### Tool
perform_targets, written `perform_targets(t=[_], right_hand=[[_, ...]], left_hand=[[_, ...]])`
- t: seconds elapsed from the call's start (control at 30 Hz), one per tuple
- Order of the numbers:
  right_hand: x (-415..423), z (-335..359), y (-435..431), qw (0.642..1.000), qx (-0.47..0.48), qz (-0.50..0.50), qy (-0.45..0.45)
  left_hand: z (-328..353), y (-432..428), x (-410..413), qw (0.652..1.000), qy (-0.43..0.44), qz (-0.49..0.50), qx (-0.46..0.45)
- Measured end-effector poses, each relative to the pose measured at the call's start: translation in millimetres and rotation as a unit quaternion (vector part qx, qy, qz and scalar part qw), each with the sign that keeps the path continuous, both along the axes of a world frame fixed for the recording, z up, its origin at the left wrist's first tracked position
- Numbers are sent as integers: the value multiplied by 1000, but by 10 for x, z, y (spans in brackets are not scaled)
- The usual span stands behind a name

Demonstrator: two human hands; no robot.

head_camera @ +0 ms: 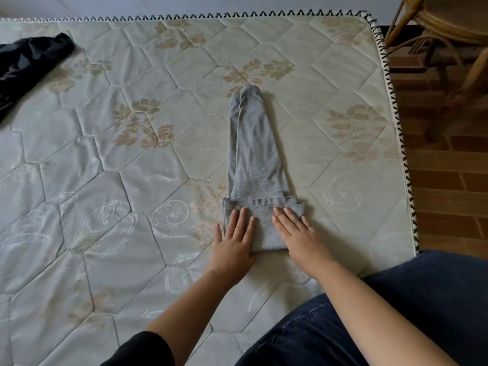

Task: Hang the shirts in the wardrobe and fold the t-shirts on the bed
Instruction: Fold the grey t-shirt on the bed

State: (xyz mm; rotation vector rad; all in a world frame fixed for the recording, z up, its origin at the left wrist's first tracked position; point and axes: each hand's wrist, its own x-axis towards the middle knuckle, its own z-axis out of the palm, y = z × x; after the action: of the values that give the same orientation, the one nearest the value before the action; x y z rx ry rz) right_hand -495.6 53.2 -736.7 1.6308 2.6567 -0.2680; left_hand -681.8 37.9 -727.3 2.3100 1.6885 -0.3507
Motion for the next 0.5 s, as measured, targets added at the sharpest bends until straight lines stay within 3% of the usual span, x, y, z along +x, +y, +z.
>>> perform_targets(t=[0.13,0.27,0.5], right_hand=[[58,45,42,999,-20,-28,20],[115,186,29,992,-113,-47,32],[143,338,-27,968,-211,-109,83]], left_hand=[[109,29,-22,1000,14,9,-26],[194,14,-55,998,25,13,-56],[253,-5,-58,991,-58,67,-99]])
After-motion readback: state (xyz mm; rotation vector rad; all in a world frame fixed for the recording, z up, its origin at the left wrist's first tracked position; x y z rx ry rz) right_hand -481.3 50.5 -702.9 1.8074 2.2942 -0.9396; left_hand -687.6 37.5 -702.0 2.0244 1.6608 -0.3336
